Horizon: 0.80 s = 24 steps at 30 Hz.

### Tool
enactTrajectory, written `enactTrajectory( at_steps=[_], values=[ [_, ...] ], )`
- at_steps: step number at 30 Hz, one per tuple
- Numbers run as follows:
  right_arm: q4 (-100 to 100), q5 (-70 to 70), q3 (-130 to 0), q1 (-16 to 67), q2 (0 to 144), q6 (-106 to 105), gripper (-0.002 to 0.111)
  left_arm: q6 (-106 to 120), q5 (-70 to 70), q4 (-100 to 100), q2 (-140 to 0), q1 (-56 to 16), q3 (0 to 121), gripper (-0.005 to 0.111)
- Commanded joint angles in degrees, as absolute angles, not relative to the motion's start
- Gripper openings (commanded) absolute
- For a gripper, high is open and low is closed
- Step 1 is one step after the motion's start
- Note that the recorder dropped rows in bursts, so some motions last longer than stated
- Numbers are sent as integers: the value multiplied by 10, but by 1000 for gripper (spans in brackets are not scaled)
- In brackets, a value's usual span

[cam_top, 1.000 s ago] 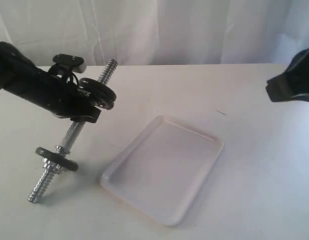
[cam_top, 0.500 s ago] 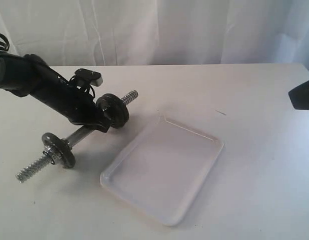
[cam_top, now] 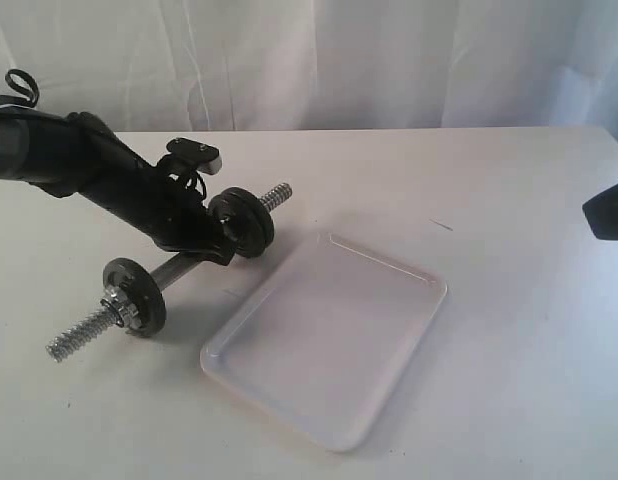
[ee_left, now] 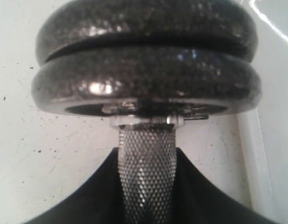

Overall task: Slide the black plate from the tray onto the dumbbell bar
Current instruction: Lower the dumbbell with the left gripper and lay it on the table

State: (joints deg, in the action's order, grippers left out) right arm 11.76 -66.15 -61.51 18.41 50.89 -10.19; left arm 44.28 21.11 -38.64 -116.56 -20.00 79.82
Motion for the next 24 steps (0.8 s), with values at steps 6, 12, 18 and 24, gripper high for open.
enactTrajectory(
  at_steps=[6, 12, 18, 24],
  values=[
    [116, -663, -611, 181, 505, -102, 0, 435, 201, -449, -1136, -201, 821, 0],
    [113, -663, -611, 181, 505, -102, 0, 433, 203, -449, -1136, -201, 821, 21],
    [108, -663, -611, 181, 505, -102, 0, 433, 218, -466, -1136, -201, 821, 48],
    [107, -663, -611, 181, 505, -102, 0, 433, 222, -470, -1136, -201, 821, 50]
  ],
)
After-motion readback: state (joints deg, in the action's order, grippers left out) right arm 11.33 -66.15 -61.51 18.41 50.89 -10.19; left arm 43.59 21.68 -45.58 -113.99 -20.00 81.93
